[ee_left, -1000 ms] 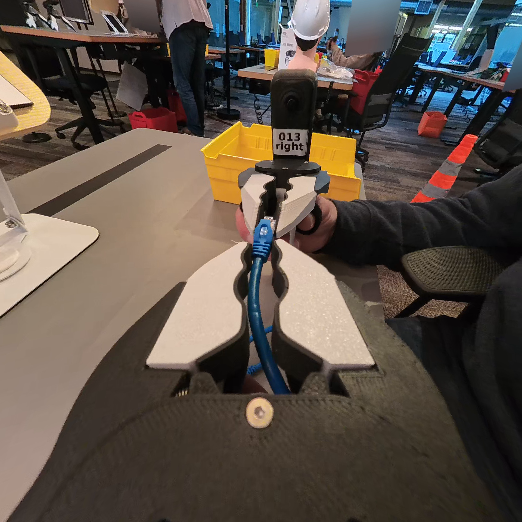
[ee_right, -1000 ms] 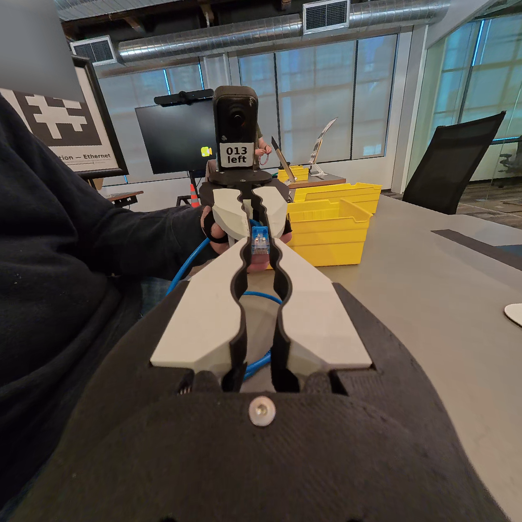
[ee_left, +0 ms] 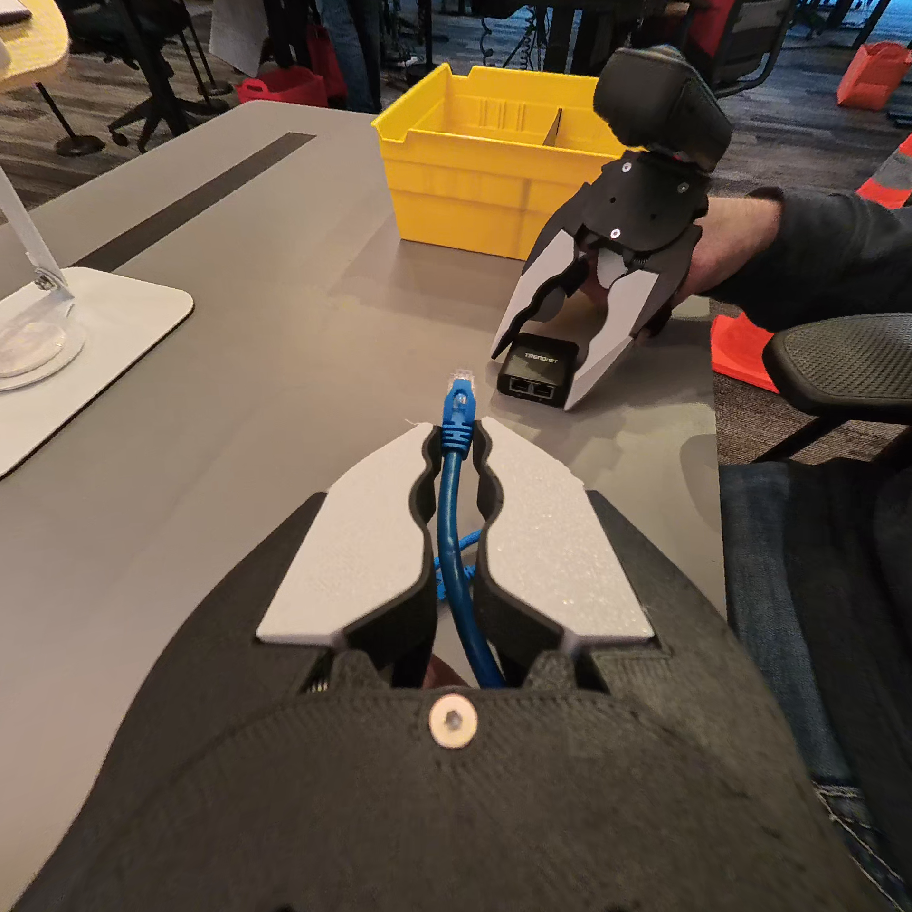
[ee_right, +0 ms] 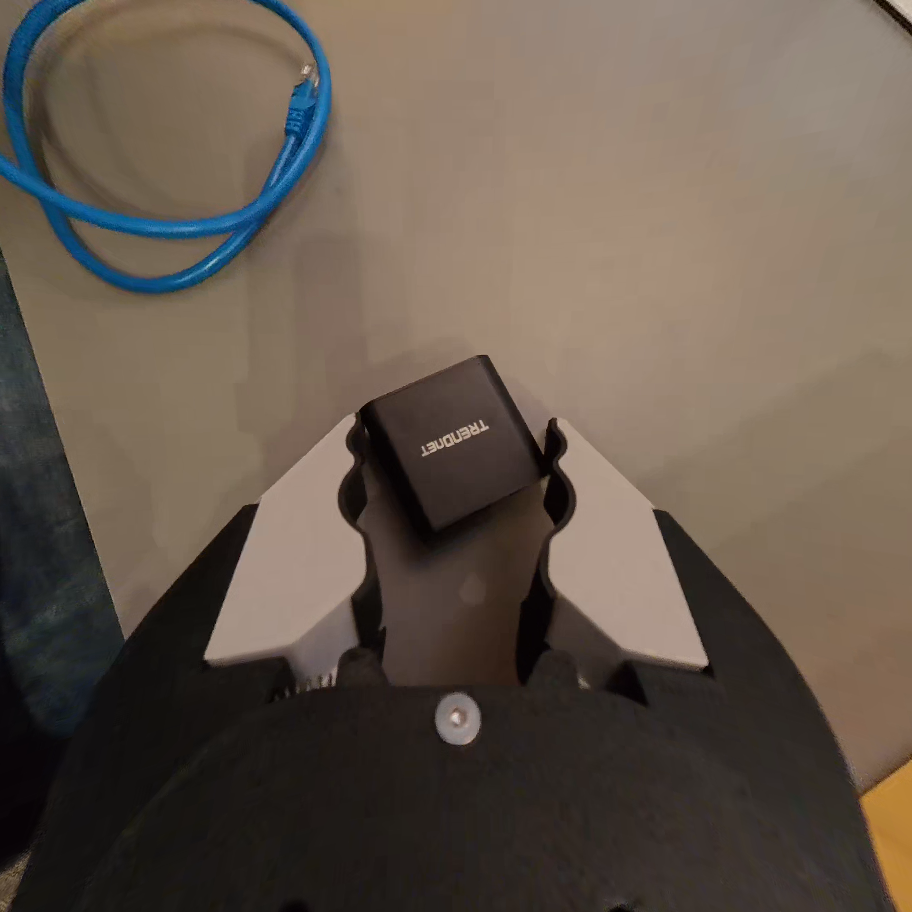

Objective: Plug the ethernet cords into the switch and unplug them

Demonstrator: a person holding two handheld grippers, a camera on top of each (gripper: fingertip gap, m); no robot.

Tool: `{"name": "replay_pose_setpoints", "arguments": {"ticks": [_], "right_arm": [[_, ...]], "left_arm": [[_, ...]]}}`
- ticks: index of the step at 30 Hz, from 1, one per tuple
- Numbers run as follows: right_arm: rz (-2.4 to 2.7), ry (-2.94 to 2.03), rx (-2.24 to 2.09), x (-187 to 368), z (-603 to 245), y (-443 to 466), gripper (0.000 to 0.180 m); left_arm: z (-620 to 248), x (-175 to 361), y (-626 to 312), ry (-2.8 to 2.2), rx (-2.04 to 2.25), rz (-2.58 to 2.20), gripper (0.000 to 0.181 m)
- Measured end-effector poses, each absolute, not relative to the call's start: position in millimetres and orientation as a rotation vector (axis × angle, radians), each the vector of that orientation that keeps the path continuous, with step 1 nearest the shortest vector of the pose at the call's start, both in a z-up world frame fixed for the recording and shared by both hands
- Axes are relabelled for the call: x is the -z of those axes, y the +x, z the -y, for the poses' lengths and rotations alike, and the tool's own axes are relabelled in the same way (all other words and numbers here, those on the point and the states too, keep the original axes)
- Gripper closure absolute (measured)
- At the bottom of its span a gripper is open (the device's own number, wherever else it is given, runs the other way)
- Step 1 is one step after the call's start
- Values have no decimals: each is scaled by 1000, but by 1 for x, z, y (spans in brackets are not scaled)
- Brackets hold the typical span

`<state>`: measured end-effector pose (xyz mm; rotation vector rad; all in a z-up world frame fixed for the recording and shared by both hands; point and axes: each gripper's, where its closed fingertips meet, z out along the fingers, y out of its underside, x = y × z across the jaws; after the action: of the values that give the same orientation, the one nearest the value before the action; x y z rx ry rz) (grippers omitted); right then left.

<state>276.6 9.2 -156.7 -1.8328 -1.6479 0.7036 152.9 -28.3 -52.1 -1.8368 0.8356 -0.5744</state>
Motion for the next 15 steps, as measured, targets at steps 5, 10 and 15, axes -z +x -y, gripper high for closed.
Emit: {"name": "replay_pose_setpoints", "arguments": {"ticks": [5,10,15], "right_arm": [[1656,-1795,-771,154,8,262,101],[1762,-1714,-731,157,12,272,117],[1801,-1680,-782,157,20,268,120]], "left_arm": [[28,57,153,-1848,582,-833,169],[29,59,152,-1848,603,-831,169],[30,60,156,-1849,615,-851,169]]}}
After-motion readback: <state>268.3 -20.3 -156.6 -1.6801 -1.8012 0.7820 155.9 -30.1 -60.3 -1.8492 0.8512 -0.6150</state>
